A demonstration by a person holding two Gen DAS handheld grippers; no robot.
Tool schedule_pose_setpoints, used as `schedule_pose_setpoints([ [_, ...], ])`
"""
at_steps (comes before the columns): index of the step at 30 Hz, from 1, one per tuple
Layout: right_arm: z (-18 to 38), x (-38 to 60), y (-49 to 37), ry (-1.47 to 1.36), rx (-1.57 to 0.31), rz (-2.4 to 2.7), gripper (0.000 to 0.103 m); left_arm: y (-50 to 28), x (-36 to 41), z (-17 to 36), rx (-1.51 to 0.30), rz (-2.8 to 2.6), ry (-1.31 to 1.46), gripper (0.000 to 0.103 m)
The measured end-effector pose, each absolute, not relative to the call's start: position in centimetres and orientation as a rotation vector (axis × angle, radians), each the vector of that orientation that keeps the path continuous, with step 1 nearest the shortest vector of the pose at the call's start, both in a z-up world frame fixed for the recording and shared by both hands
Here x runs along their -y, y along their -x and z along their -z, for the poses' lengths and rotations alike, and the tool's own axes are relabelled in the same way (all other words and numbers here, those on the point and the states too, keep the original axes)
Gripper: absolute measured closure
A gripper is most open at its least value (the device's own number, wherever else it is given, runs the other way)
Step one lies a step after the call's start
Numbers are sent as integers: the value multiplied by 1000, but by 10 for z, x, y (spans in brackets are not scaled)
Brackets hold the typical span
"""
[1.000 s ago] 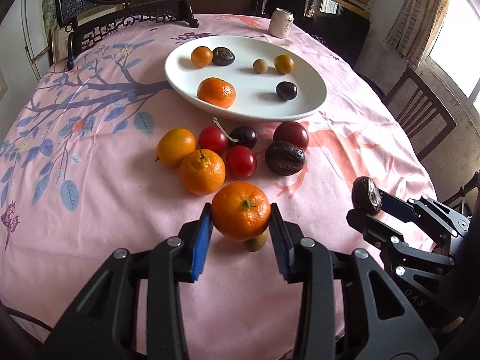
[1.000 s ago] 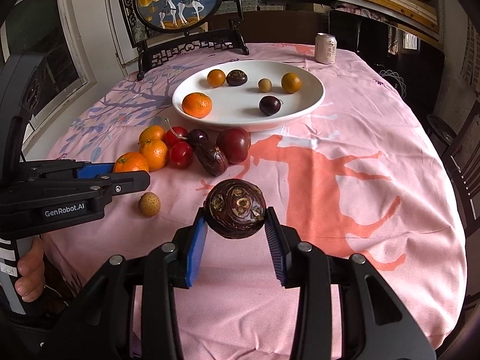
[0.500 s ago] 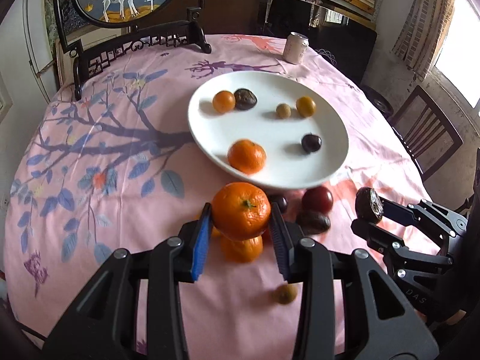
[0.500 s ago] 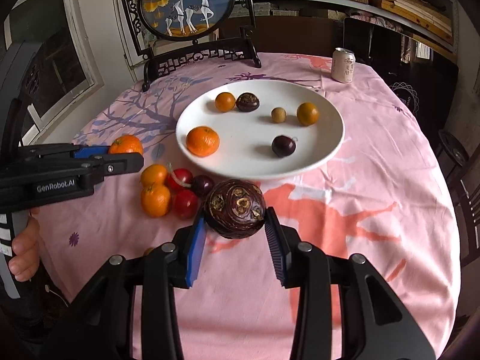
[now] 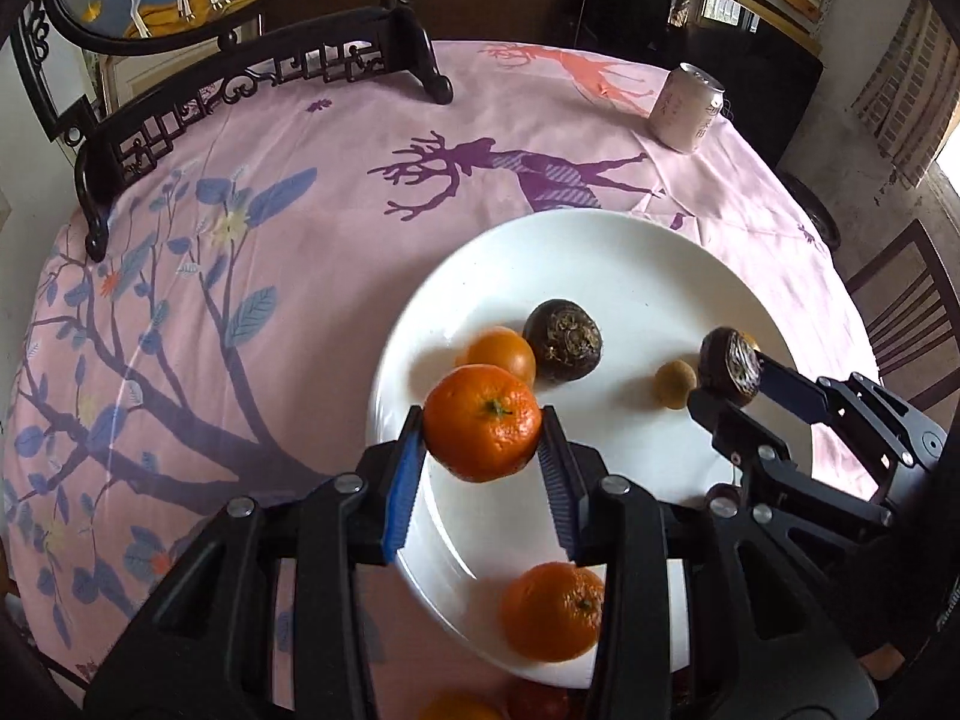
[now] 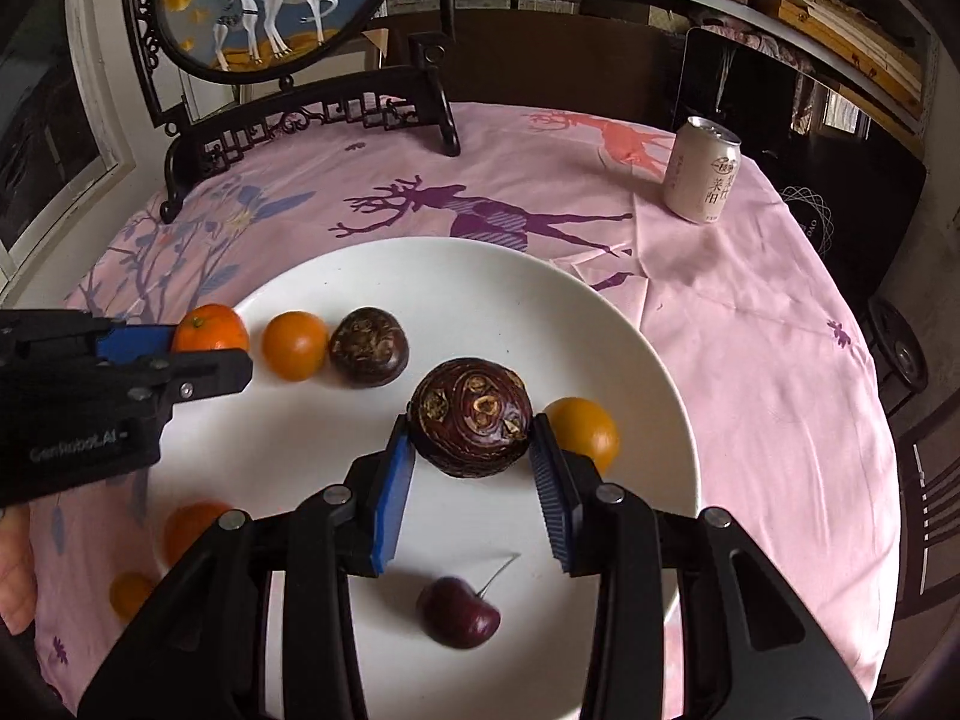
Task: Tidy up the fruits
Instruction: 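Place the passion fruit and the mandarin on the white plate, opening both tools, then grasp a small brown round fruit with the right tool while the left tool grasps a mandarin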
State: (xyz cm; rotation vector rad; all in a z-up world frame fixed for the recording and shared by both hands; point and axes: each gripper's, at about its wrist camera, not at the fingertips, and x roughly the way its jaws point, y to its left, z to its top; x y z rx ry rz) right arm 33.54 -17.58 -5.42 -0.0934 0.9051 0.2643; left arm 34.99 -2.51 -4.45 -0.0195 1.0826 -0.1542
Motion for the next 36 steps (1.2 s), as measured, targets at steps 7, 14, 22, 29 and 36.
schedule_pose_setpoints([
  [7, 55, 173, -347, 116, -898, -248, 58, -357, 21, 48, -1092, 154, 38, 45],
  [14, 8, 187, -266, 107, -808, -260, 45, -294, 8, 6, -978, 164, 45, 42],
  [22, 26, 199, -128, -33, -813, -279, 43, -161, -2, 15, -865, 148, 49, 29],
  [29, 19, 178, -93, 12, -792, -287, 43, -127, -21, 23, -863, 89, 48, 29],
  [36, 47, 138, -86, 62, -871, -393, 43, -116, -47, 23, -861, 58, 92, 29],
])
